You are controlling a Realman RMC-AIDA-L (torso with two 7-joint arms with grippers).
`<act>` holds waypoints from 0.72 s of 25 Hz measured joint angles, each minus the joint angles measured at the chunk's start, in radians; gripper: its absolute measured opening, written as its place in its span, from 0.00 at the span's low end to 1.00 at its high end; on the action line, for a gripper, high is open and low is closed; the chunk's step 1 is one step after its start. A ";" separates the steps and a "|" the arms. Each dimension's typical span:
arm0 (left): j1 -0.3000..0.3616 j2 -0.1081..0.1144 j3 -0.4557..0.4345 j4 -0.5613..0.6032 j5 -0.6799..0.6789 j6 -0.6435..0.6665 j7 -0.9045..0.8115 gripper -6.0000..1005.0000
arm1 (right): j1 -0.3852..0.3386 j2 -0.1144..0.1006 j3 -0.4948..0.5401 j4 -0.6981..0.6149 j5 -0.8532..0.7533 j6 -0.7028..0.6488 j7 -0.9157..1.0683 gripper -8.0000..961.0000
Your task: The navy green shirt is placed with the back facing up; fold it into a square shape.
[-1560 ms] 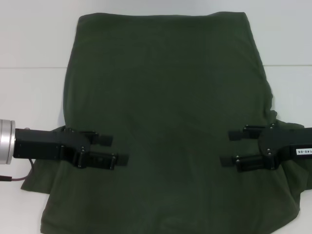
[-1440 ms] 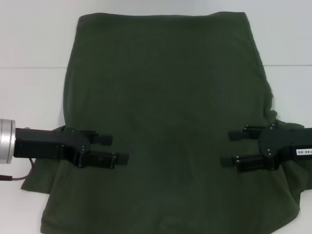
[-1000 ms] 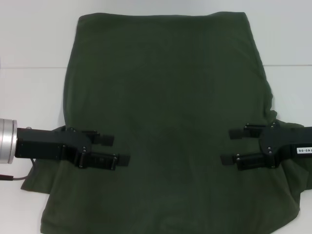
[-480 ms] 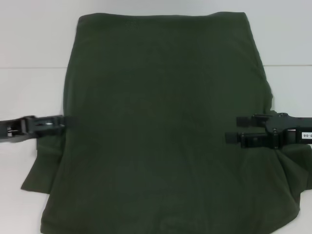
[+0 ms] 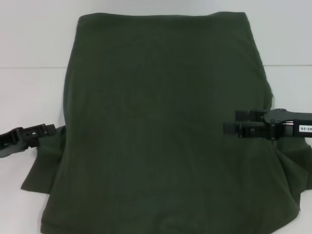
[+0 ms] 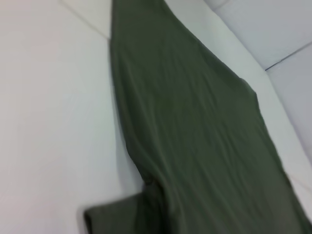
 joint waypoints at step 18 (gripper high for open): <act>0.027 -0.037 0.018 -0.016 0.000 -0.131 0.083 0.84 | 0.003 -0.002 0.036 0.001 0.002 0.001 0.005 0.98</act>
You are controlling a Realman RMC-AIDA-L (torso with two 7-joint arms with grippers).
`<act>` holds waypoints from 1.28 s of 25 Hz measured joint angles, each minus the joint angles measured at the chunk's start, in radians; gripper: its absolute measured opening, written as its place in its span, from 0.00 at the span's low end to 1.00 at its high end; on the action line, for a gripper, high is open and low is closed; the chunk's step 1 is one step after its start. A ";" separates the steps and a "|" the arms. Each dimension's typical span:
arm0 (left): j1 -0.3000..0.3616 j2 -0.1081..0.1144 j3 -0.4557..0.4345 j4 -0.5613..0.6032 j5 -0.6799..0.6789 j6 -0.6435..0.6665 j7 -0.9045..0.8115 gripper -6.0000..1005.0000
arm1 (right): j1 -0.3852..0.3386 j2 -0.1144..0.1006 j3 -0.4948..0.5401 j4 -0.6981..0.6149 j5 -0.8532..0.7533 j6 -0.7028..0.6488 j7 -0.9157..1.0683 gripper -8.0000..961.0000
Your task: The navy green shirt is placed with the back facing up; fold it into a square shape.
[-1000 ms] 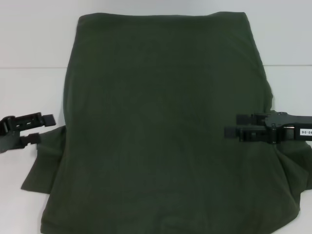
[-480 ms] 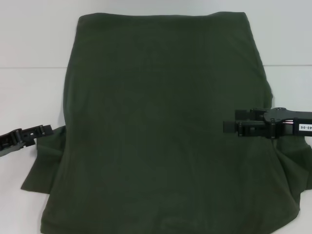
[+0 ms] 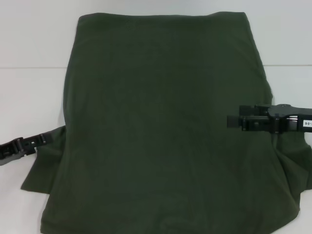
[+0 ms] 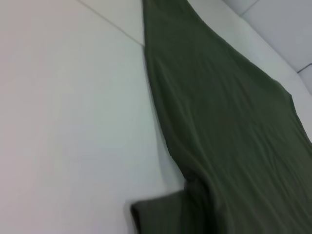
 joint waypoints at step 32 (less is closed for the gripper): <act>-0.011 -0.033 0.022 0.055 0.062 -0.023 -0.052 0.54 | -0.007 -0.010 0.029 0.000 0.000 -0.007 0.008 0.98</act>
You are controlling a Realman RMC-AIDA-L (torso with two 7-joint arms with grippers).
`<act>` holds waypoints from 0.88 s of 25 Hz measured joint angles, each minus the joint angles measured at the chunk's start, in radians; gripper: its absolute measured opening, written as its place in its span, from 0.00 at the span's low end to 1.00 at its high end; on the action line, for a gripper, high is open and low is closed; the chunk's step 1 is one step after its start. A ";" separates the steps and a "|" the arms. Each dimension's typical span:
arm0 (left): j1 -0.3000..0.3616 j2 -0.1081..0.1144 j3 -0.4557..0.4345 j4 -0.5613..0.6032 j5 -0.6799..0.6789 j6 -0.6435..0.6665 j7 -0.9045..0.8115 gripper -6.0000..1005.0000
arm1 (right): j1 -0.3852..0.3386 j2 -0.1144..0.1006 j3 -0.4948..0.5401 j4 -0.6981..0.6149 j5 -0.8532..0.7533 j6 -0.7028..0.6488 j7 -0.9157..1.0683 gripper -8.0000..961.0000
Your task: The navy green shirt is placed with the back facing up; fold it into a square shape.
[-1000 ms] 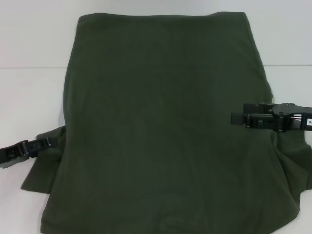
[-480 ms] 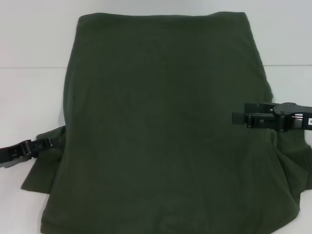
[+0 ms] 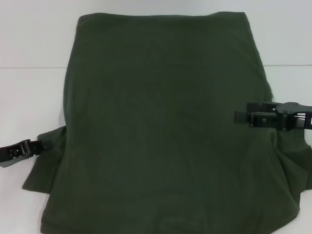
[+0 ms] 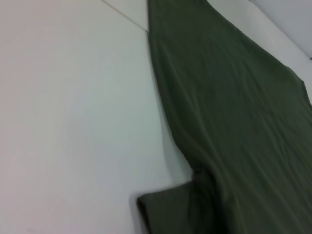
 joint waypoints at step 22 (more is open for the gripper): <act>-0.019 0.023 0.032 0.206 0.161 0.066 -0.149 0.00 | -0.004 -0.003 0.013 0.000 0.000 -0.004 0.011 0.98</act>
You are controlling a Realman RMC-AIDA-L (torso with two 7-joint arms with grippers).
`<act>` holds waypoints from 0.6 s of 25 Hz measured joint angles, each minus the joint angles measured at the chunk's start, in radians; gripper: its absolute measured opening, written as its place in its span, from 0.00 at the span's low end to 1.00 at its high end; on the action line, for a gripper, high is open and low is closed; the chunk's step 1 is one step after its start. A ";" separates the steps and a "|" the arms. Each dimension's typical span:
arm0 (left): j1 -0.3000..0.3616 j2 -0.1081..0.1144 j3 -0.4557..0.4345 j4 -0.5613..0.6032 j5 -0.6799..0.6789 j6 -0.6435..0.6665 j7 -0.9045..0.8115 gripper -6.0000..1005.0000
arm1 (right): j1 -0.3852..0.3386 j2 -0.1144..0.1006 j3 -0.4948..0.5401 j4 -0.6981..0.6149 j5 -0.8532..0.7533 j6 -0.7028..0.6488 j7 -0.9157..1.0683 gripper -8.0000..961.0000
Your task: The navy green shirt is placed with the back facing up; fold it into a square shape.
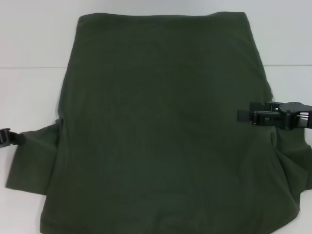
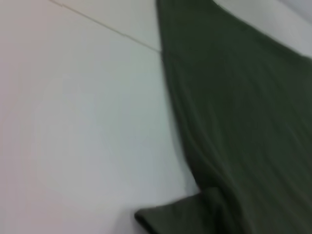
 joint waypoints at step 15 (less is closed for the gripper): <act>-0.197 0.075 0.054 0.047 0.403 0.089 -0.214 0.01 | 0.001 -0.001 -0.002 0.000 -0.003 0.004 0.000 0.98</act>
